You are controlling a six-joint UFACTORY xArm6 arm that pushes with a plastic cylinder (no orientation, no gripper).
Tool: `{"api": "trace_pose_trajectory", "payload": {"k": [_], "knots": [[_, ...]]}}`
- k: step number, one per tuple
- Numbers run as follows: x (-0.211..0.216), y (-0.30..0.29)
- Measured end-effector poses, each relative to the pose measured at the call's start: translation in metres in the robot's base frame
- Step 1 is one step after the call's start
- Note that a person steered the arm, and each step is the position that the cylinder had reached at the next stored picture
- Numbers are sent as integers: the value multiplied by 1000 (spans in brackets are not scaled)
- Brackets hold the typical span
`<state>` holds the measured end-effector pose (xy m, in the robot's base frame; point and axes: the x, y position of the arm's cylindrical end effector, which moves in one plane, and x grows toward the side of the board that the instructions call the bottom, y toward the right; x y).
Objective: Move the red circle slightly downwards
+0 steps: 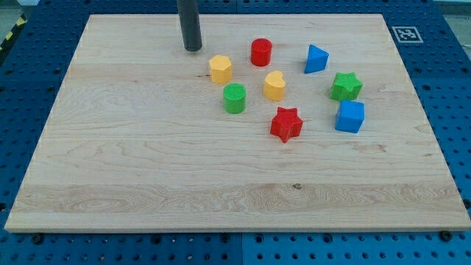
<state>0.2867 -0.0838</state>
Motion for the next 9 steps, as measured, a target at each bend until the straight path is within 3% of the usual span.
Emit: {"api": "trace_pose_trajectory", "payload": {"k": [2, 3, 5, 6, 7, 8, 9], "knots": [[-4, 0], [-37, -1], [-84, 131], [-59, 185], [-50, 186], [-36, 160], [7, 131]]}}
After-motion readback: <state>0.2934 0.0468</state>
